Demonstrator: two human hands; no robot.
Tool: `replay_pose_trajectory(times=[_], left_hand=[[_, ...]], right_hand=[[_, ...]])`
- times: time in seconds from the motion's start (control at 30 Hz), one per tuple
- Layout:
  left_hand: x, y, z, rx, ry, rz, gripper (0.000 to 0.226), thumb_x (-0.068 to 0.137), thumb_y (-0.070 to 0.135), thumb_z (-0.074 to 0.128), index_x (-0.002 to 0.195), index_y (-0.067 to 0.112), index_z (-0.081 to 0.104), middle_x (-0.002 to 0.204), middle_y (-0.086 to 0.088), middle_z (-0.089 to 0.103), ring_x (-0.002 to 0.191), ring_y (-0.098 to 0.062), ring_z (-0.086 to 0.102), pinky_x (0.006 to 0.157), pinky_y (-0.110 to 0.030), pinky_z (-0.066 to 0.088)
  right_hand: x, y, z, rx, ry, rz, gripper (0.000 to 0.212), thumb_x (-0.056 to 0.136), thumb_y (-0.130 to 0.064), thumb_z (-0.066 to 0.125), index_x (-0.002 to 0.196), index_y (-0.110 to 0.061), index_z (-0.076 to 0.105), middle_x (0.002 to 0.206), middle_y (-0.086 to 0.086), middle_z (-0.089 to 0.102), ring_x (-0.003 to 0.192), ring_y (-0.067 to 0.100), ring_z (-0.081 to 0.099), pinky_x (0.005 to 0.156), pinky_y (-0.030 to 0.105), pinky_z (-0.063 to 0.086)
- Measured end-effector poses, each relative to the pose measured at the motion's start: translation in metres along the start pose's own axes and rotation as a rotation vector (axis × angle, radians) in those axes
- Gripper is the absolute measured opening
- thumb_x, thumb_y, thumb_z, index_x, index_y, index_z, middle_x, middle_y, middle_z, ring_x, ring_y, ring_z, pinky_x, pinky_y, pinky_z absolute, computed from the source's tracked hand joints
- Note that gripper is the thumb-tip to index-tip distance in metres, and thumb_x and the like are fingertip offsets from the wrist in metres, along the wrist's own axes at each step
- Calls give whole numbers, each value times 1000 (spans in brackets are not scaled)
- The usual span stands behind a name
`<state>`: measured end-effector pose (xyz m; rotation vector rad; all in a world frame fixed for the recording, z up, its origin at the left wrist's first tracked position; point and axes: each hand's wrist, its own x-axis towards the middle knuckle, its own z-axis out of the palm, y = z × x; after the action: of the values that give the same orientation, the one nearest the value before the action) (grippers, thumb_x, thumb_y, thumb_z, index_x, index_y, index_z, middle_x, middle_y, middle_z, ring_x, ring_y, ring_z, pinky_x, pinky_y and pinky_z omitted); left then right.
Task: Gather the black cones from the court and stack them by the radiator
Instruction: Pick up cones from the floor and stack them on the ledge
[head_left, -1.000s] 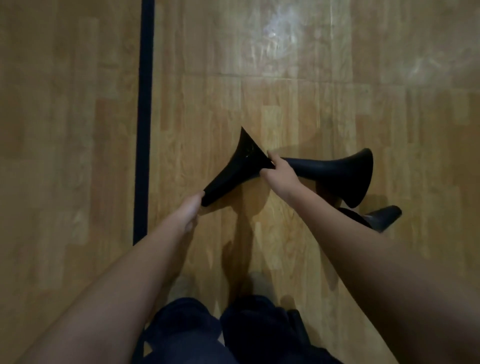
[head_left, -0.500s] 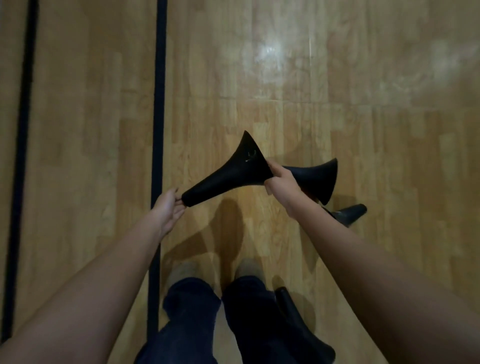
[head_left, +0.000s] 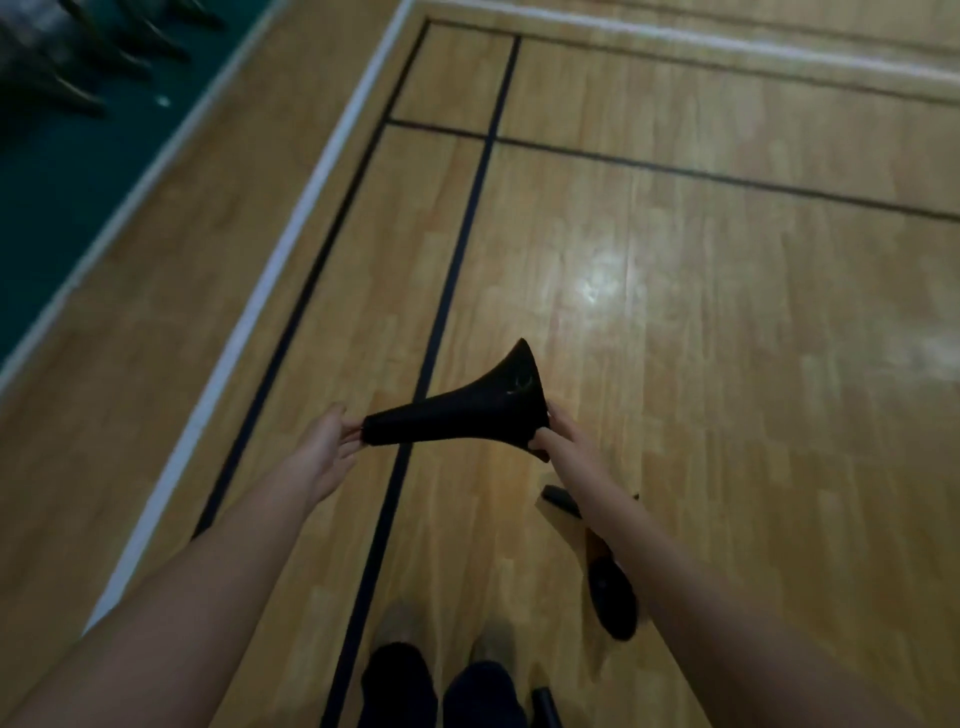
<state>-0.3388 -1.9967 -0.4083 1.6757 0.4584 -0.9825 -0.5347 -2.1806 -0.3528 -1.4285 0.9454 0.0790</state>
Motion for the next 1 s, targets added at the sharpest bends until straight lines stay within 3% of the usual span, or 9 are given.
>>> replay_pose_trajectory(times=[0.1,0.2,0.3,0.5,0.63,0.7,0.8,0.9,1.0], left_hand=[[-33,30,-25,-58,20,40,50,103,38,31,133,1,47,135,-13,50,129,-26,46,117,-41,22],[-63,54,-56,-125,41,69,57,101,44,33,135,-1,45,136,-12,48,128,-27,47,115,-41,27],[-91,70,-88,-184,73,95,62,99,49,36,131,-3,46,139,-14,44,130,-28,44,113,-40,32],[-146,80,-172,-337,205,136,63,97,50,39,135,-1,43,141,-15,44,126,-27,47,101,-41,42],[-184,82,-243,-372,297,196,58,98,46,40,136,2,43,134,-13,46,124,-26,47,106,-42,40],[-204,81,-275,-343,337,244,47,99,39,44,135,9,45,128,-8,47,118,-23,47,108,-43,37],[-233,79,-340,-332,404,276,22,97,26,48,113,15,57,129,-8,53,115,-20,49,108,-41,37],[-253,72,-408,-389,446,283,23,95,23,50,115,13,57,127,-8,55,122,-21,49,108,-38,38],[-268,67,-472,-455,479,282,24,94,19,52,115,8,57,118,-9,57,112,-21,52,105,-36,39]], right_hand=[[-17,-38,12,12,-47,-79,52,94,-11,45,141,-33,42,127,-11,51,112,7,46,85,21,37],[-30,-73,28,-7,-98,-130,51,93,-15,45,139,-38,46,131,-13,52,122,12,45,96,29,35],[-42,-103,45,-33,-183,-191,45,94,-15,46,130,-41,49,121,-21,54,113,6,48,95,28,34],[-59,-150,109,-104,-352,-262,55,90,-11,49,139,-36,46,128,-13,53,119,10,46,98,30,34],[-71,-177,174,-113,-441,-259,50,91,-7,49,129,-39,51,116,-19,58,109,4,51,94,28,37],[-79,-187,209,-124,-489,-236,49,90,-8,50,124,-43,53,116,-15,61,111,7,53,100,31,40],[-92,-206,276,-147,-558,-245,47,87,-14,52,121,-47,56,120,-11,63,116,12,55,104,35,41],[-114,-225,340,-204,-629,-304,50,84,-17,53,125,-44,59,120,-11,65,116,12,56,103,36,43],[-140,-248,403,-227,-683,-354,48,88,-8,52,127,-35,58,117,-6,66,113,13,57,102,36,43]])
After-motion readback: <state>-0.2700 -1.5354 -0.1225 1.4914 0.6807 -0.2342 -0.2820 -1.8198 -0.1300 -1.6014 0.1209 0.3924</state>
